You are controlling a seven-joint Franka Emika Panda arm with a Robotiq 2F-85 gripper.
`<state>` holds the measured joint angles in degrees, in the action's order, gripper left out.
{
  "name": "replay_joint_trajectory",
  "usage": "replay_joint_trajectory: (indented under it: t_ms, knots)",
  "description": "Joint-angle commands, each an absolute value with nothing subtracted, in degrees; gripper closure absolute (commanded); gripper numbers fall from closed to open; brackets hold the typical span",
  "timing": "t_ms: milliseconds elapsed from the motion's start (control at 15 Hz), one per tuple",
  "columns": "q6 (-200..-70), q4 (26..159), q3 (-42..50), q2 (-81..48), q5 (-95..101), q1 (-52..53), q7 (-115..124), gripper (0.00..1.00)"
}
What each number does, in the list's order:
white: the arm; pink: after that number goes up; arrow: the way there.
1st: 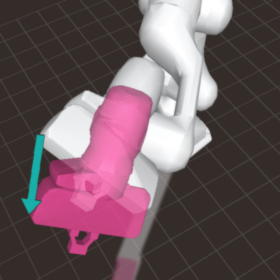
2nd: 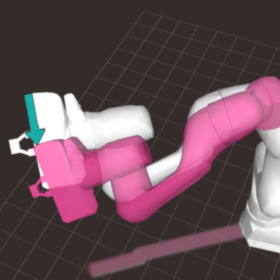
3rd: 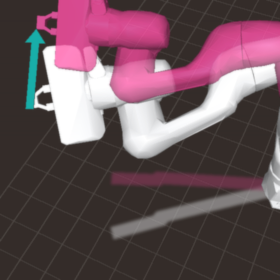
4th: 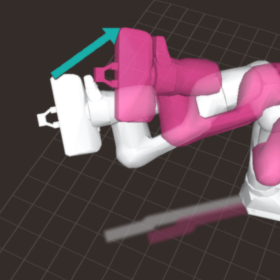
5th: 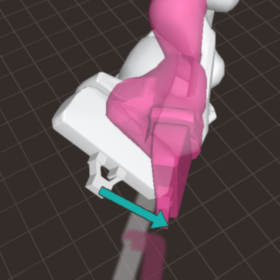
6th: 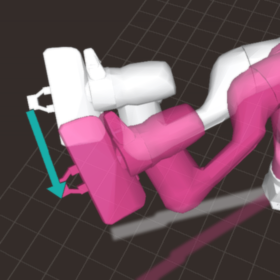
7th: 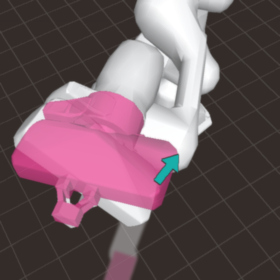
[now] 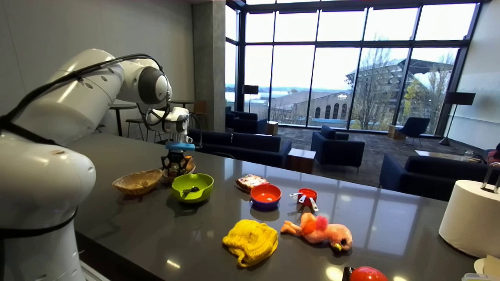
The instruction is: Put the red object in the red bowl
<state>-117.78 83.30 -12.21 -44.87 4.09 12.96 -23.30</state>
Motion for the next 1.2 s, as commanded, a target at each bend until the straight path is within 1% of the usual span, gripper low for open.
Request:
replay_joint_trajectory:
  t_ms: [0,467,1133]
  knots:
    - [-115.32,83.69,-12.49,-42.64,5.01,12.93,-23.17,0.74]
    - [-112.45,83.17,-11.91,-39.82,5.75,12.6,-23.32,0.74]
    - [-117.44,88.27,-8.41,-30.58,6.33,8.93,-20.9,0.74]
